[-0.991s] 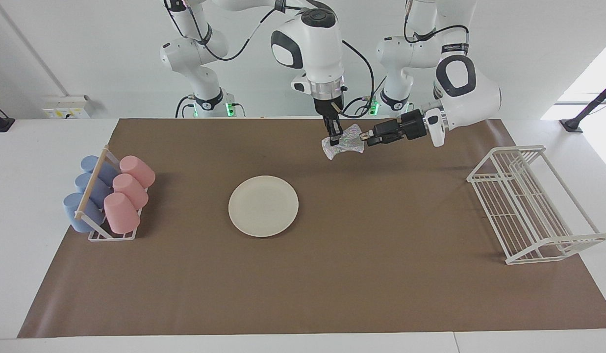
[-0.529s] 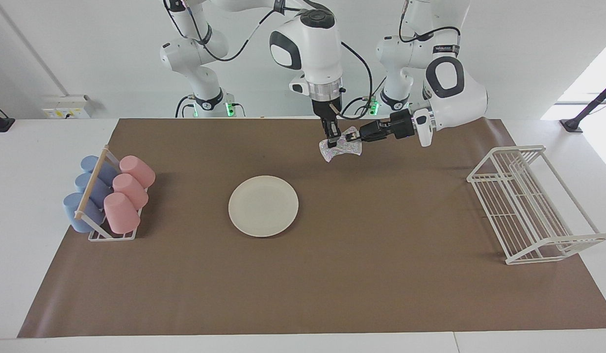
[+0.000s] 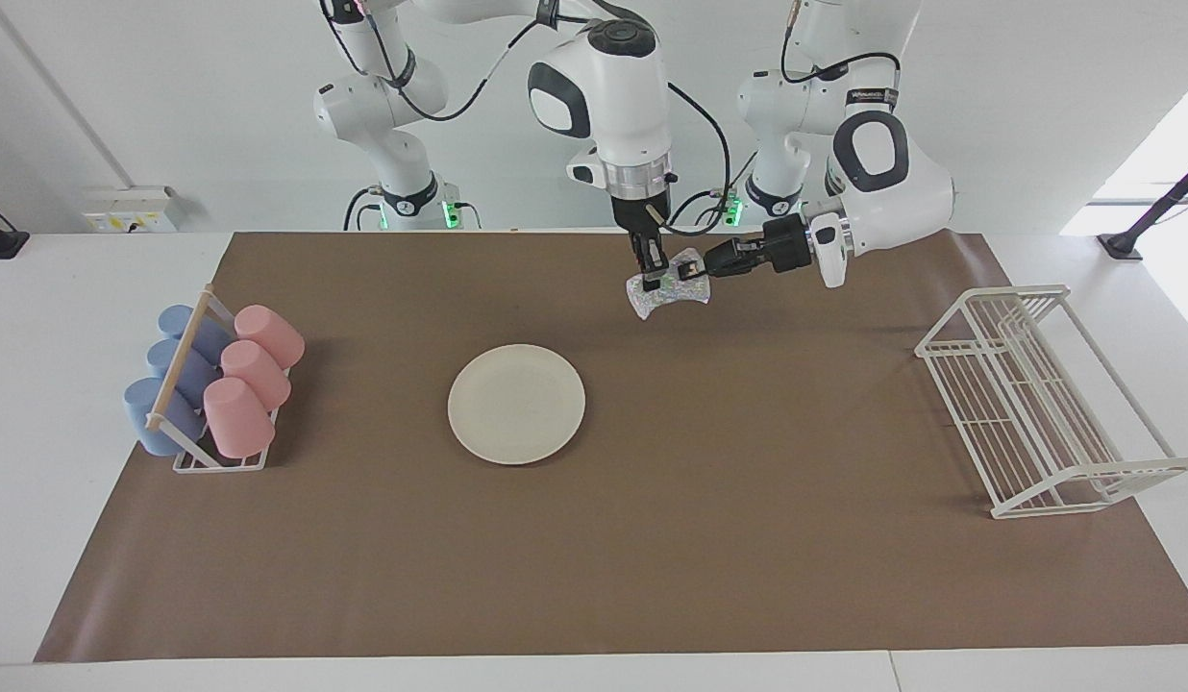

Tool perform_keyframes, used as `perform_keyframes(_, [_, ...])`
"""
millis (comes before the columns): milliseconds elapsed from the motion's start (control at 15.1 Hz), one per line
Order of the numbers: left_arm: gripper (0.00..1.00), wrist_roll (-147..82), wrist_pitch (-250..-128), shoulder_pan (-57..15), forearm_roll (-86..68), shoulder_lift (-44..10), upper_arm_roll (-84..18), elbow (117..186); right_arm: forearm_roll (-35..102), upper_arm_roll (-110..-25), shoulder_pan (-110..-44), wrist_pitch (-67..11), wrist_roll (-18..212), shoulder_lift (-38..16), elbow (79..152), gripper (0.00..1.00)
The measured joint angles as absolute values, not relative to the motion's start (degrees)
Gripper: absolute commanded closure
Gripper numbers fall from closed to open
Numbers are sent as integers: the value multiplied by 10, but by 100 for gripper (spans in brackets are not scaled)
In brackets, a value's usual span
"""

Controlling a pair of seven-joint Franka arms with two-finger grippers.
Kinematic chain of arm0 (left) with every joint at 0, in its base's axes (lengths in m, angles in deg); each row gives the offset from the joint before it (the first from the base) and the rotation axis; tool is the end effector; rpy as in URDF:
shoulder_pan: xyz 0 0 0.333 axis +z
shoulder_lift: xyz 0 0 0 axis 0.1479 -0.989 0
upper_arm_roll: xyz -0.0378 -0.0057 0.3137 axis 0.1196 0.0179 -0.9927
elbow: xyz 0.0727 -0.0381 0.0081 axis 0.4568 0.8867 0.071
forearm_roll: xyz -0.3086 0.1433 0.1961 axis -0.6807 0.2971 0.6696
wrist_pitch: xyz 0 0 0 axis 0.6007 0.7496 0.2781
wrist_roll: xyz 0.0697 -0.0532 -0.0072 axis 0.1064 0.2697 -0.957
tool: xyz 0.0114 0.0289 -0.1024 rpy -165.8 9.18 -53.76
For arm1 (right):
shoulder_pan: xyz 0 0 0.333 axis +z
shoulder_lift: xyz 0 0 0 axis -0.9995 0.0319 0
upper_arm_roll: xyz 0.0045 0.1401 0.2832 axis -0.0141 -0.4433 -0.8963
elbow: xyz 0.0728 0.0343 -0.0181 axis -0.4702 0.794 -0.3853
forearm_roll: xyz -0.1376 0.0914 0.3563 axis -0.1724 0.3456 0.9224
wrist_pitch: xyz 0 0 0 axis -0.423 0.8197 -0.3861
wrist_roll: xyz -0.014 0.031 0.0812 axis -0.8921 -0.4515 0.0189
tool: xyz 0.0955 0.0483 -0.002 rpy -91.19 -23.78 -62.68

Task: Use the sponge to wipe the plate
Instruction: 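Grasp the sponge with the left gripper and open the right gripper, then return the sponge to the rack with the left gripper while the right gripper withdraws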

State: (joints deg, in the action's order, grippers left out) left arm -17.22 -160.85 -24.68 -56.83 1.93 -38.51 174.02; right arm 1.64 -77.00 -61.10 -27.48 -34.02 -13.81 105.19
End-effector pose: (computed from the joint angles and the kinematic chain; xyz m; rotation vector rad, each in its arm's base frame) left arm 0.4595 -0.1801 0.4370 1.9663 0.4130 -0.3716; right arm 0.4787 0.4345 0.5175 -2.2587 1.8757 0.0210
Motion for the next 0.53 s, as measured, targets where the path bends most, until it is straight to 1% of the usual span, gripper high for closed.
perform_keyframes(132, [100,-178,-1609,-245,-568,19,-388,1740,16,-770,-621,-268,-292,-139,1052,49])
perform_keyframes(198, [100,-180,-1609,-244,-568,19,-391,1740,15,-769,-631,-258,-248,-140,1052,28])
perform_keyframes(264, [100,-185,-1609,-242,-566,20,-393,1738,14,-769,-646,-245,-196,-143,1052,0])
perform_keyframes(396, [100,-208,-1613,-235,-538,21,-396,1729,14,-768,-682,-227,-106,-153,1053,0])
perform_keyframes(529, [100,-249,-1613,-224,-473,20,-396,1706,13,-767,-719,-212,-26,-172,1055,0])
